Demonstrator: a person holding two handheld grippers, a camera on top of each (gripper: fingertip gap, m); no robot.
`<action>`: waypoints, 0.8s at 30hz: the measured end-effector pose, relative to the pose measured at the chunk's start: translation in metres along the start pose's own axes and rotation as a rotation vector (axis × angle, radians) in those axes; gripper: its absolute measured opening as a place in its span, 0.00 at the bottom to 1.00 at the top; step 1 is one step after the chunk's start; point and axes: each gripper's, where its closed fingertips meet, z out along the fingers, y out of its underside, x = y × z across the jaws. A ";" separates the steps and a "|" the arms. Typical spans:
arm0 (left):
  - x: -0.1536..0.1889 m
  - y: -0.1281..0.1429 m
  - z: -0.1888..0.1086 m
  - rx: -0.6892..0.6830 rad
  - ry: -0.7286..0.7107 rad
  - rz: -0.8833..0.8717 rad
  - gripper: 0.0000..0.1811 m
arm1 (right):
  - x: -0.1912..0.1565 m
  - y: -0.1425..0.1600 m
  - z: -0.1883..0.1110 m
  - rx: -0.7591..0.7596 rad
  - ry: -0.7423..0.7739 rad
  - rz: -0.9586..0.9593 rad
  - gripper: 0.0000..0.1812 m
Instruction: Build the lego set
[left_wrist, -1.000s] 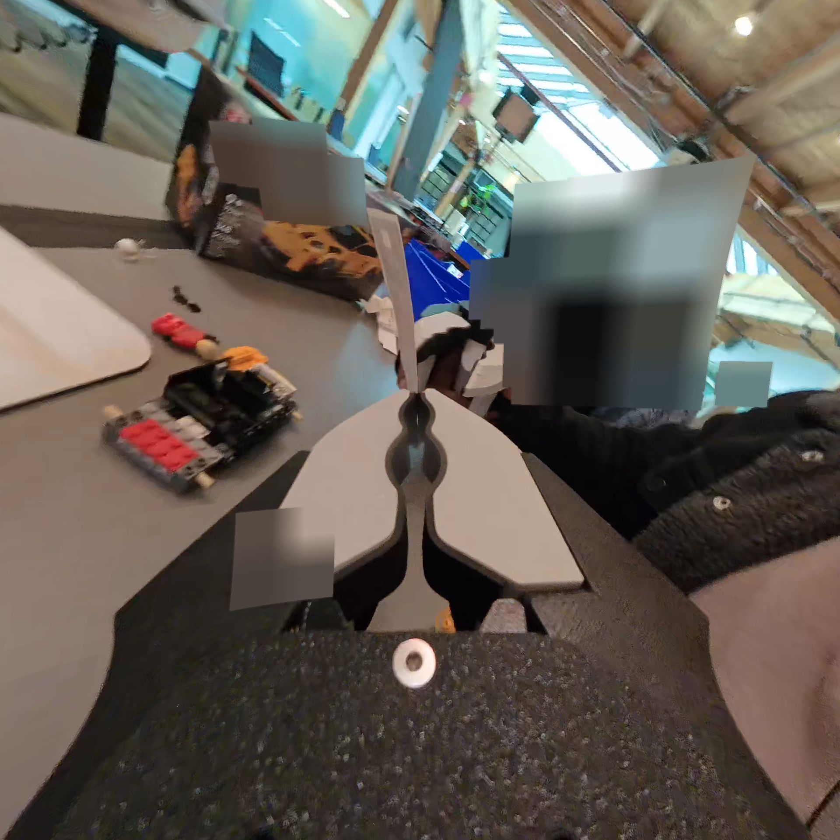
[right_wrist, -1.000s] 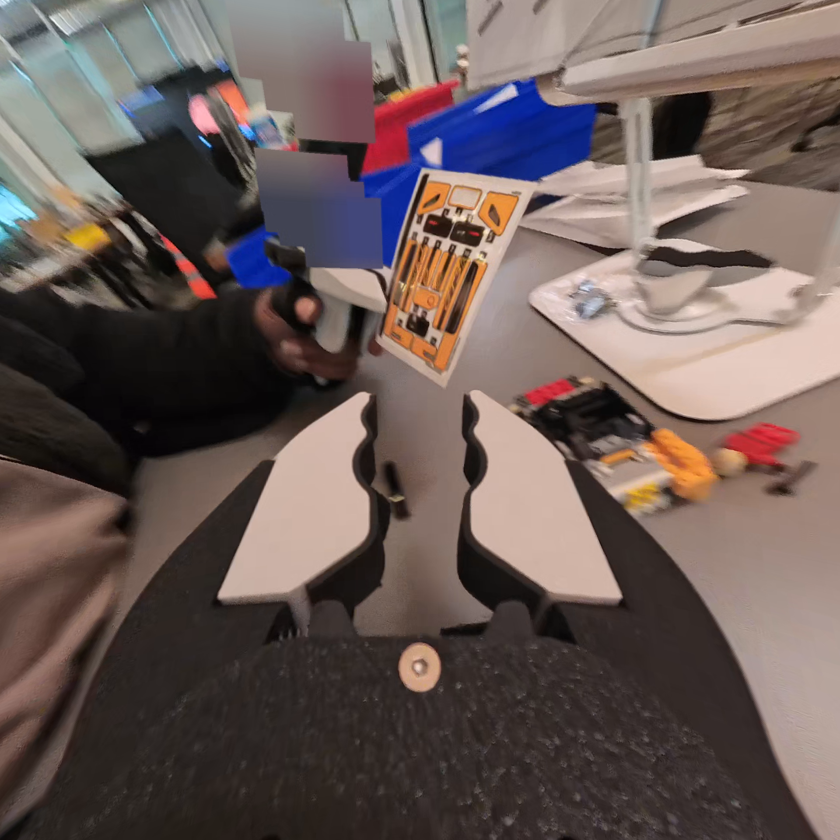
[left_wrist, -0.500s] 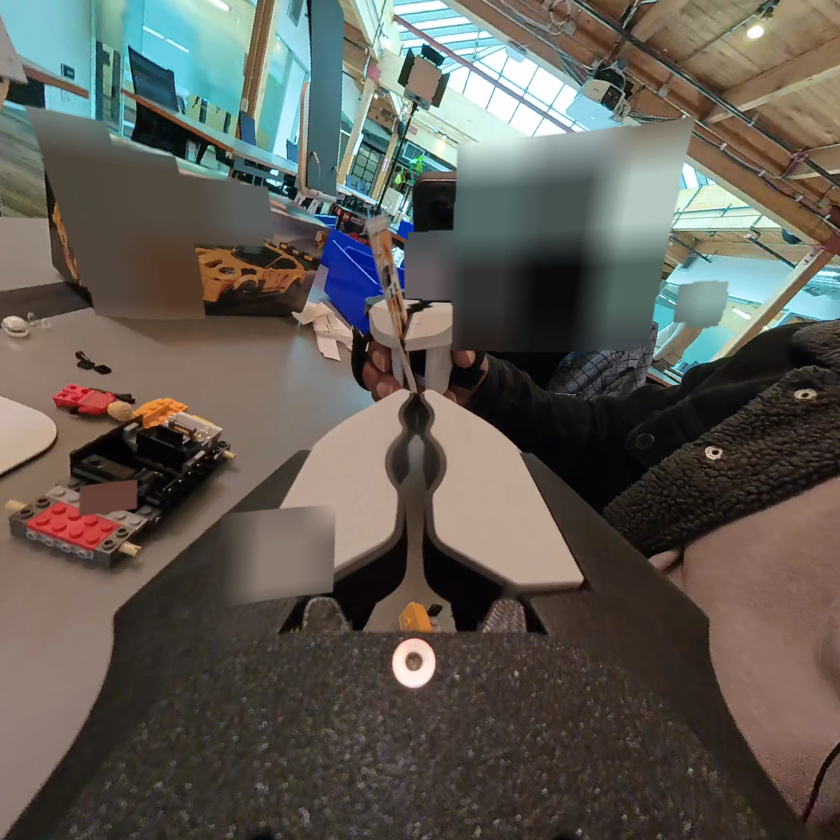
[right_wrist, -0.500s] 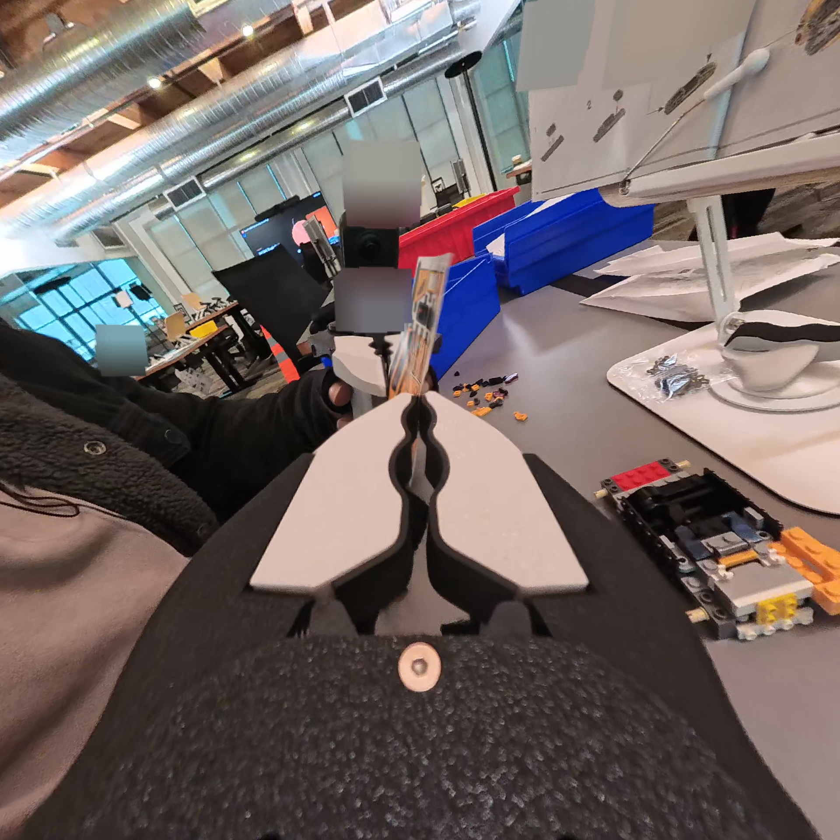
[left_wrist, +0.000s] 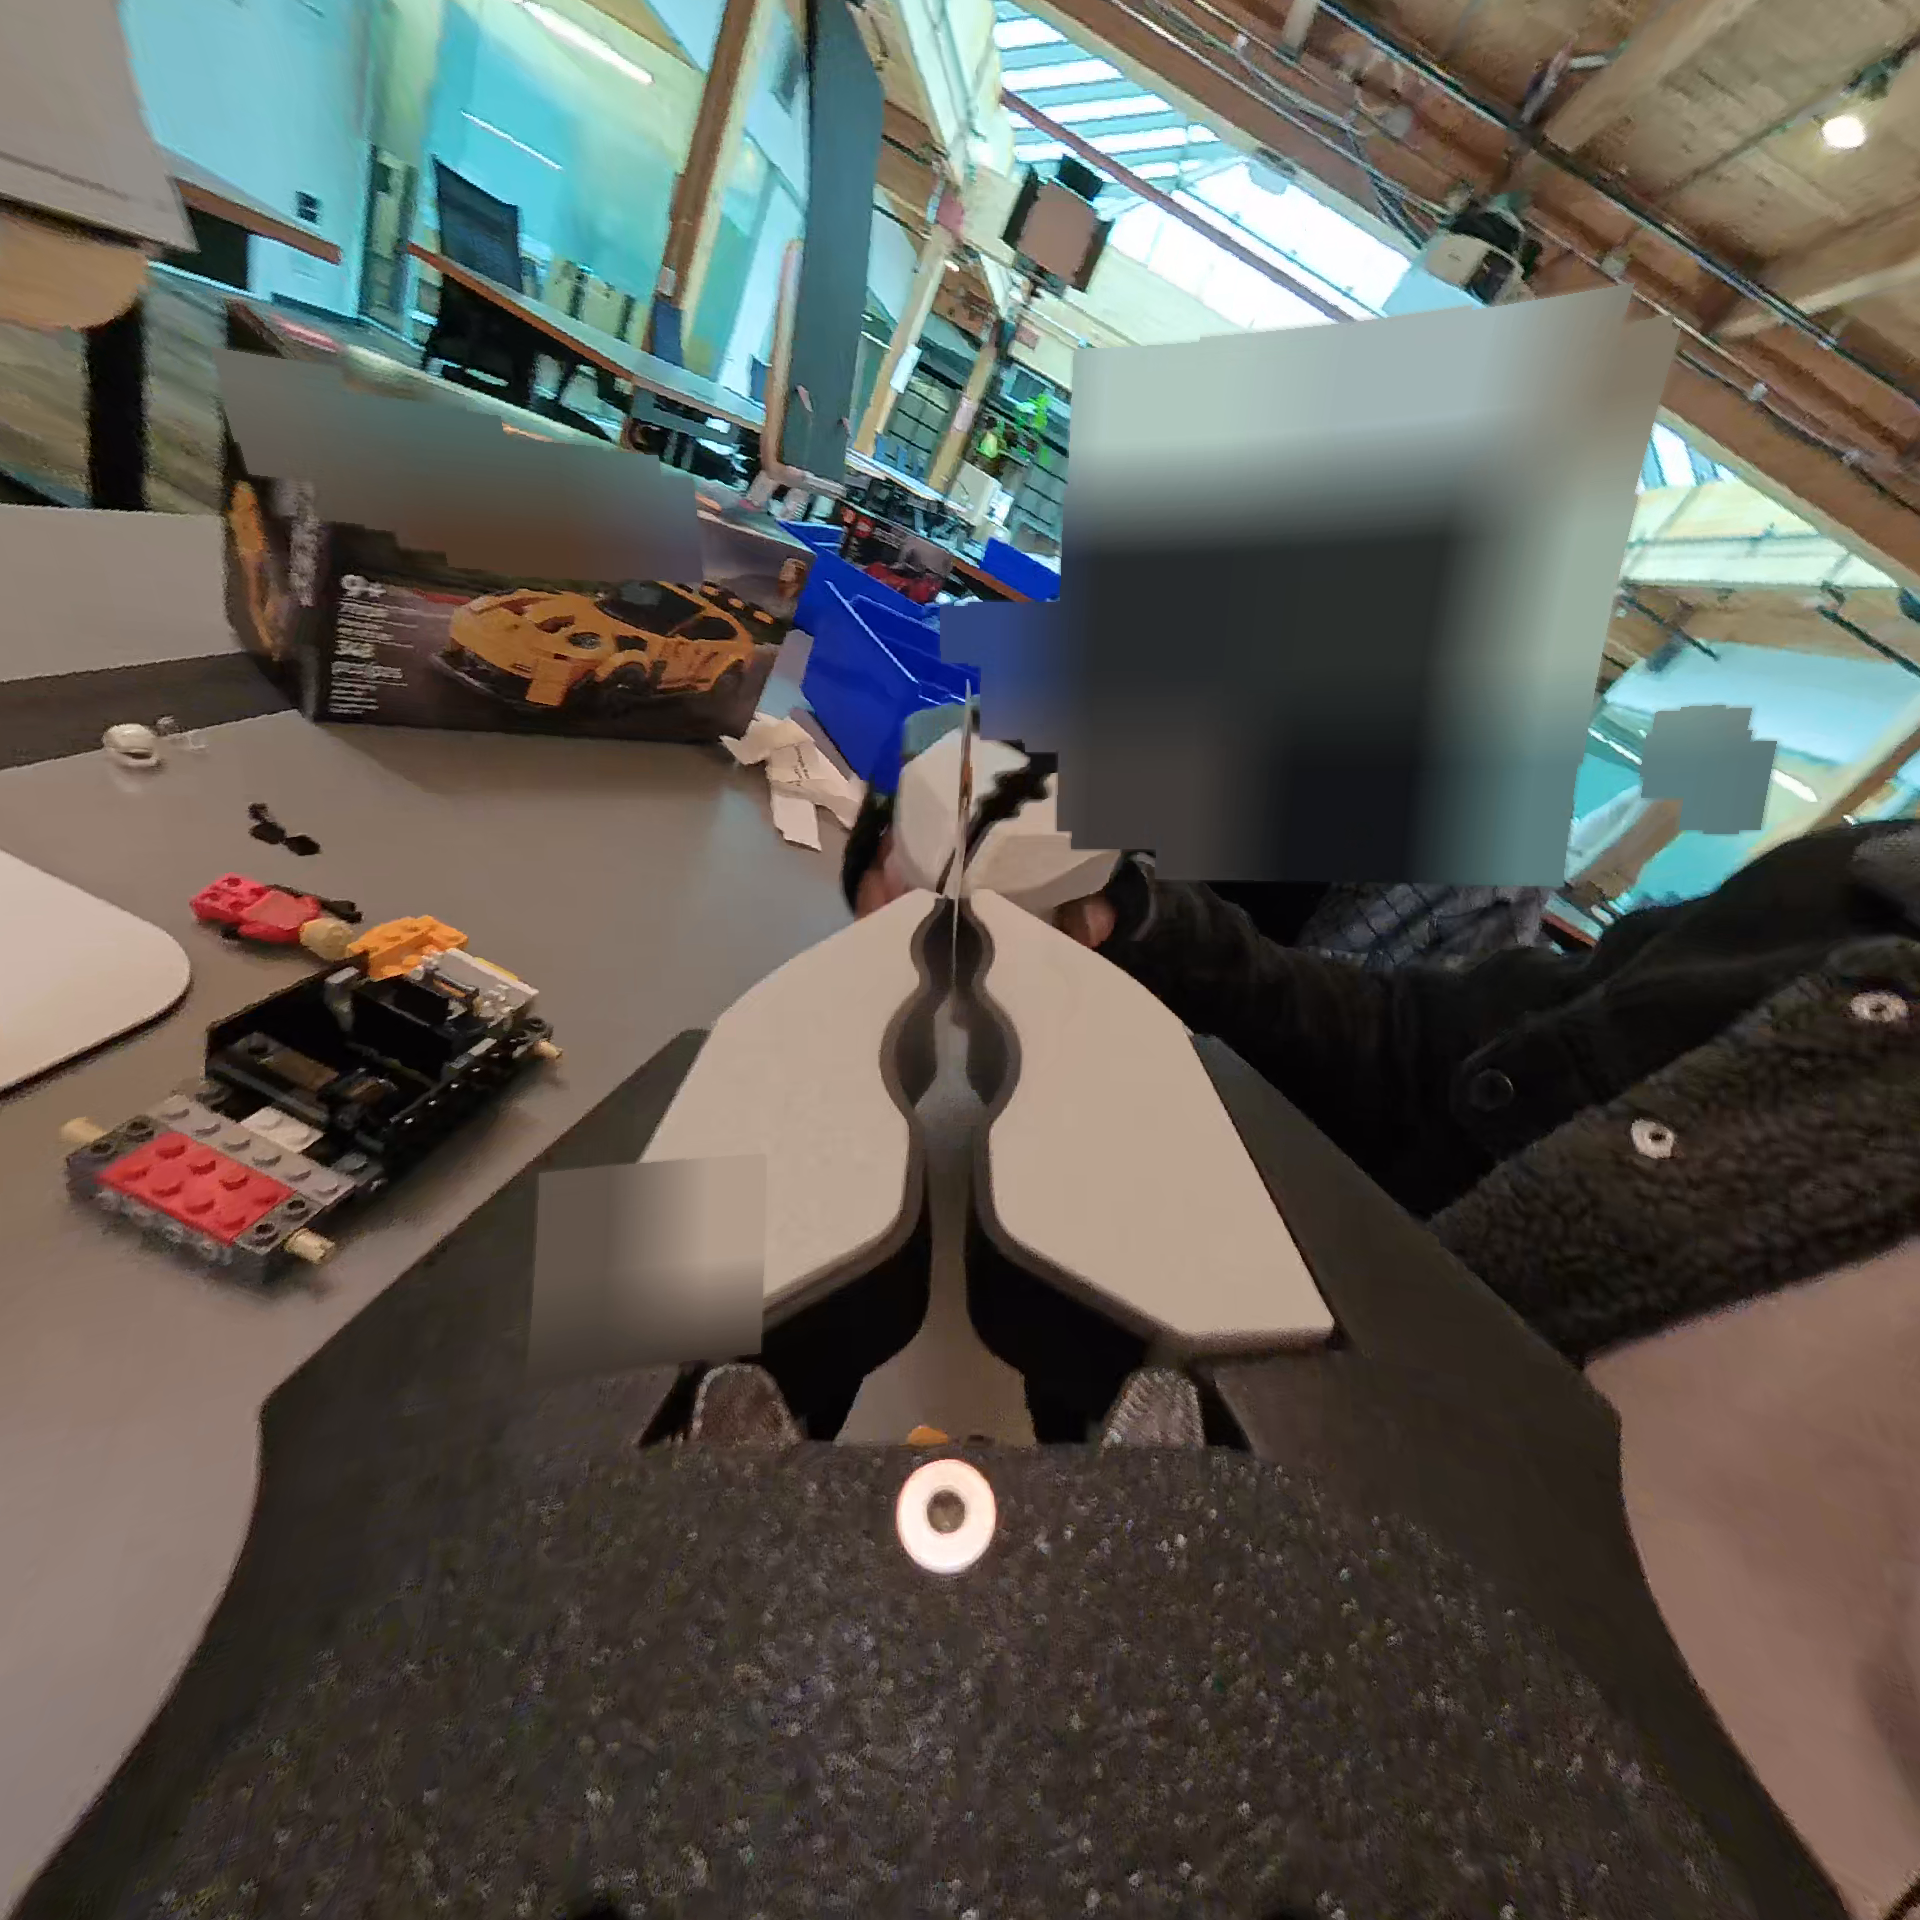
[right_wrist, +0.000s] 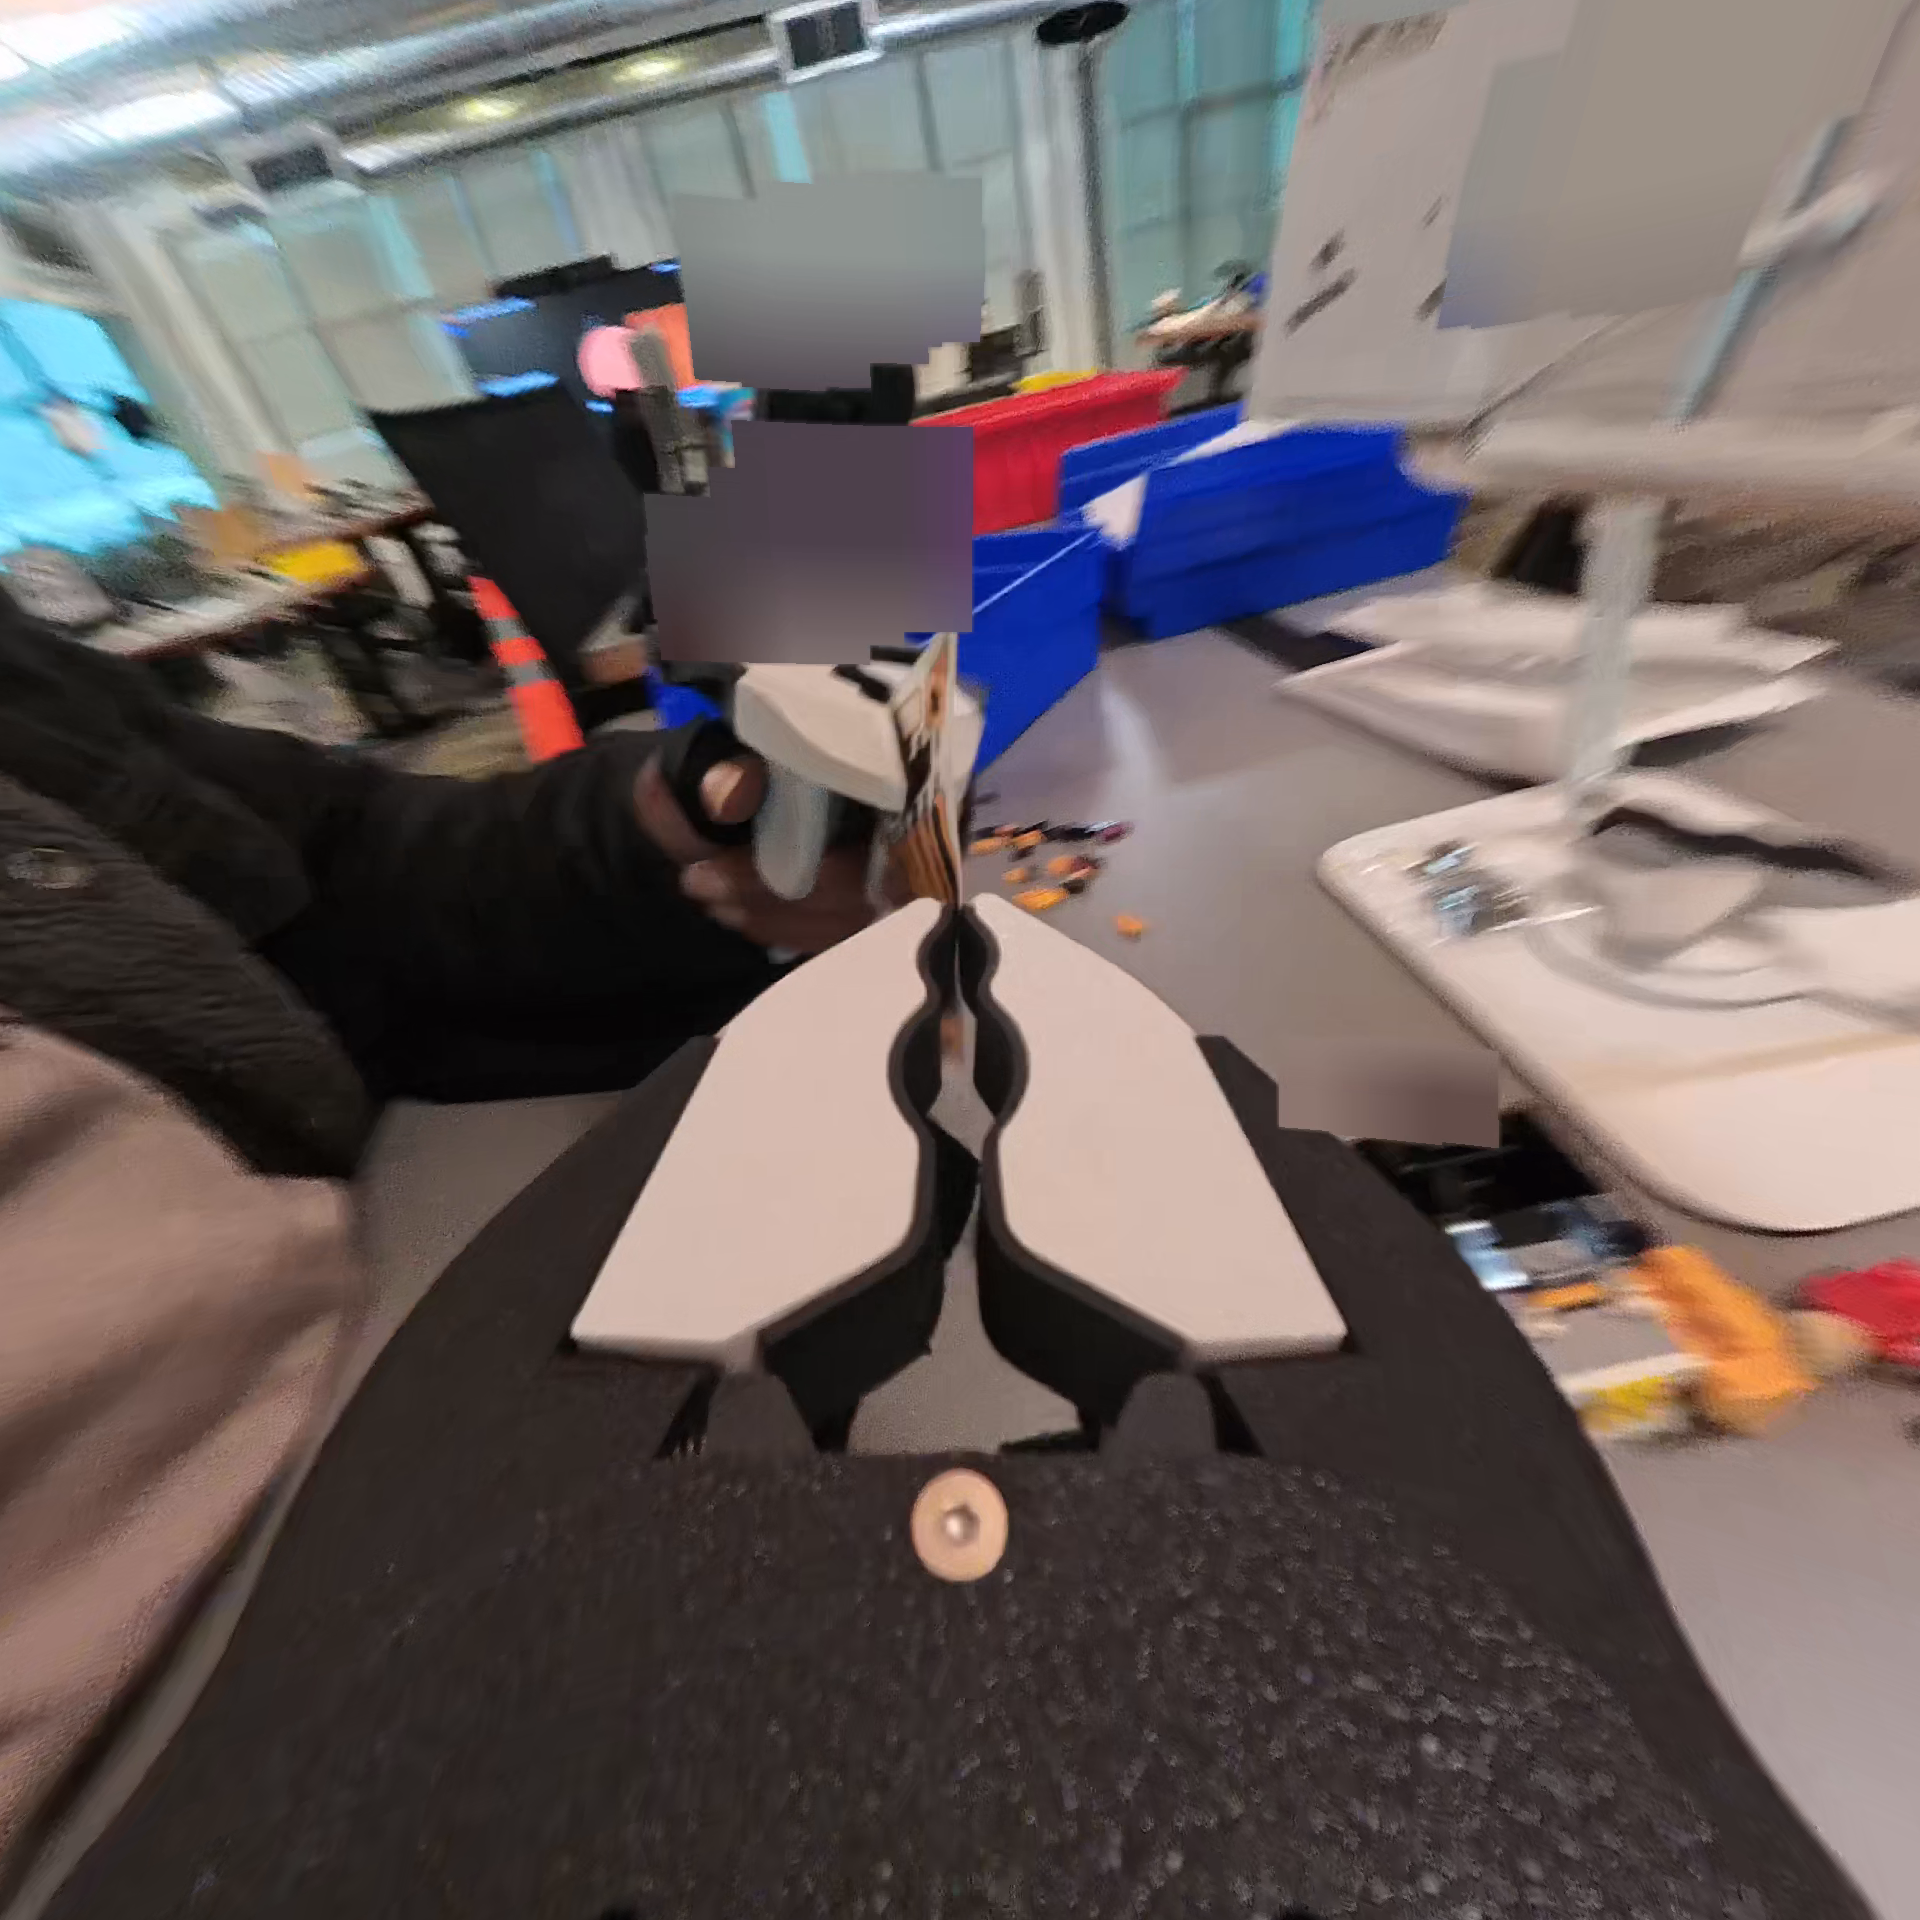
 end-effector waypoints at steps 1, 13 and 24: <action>-0.004 -0.001 -0.001 0.010 -0.030 -0.013 0.00 | 0.005 -0.010 -0.003 0.014 0.076 -0.090 0.01; -0.021 0.000 -0.003 0.034 -0.078 -0.159 0.00 | 0.011 -0.001 0.034 -0.269 0.274 -0.626 0.17; -0.006 -0.006 -0.005 0.062 0.024 -0.149 0.00 | 0.012 -0.005 0.025 -0.169 0.079 -0.194 0.17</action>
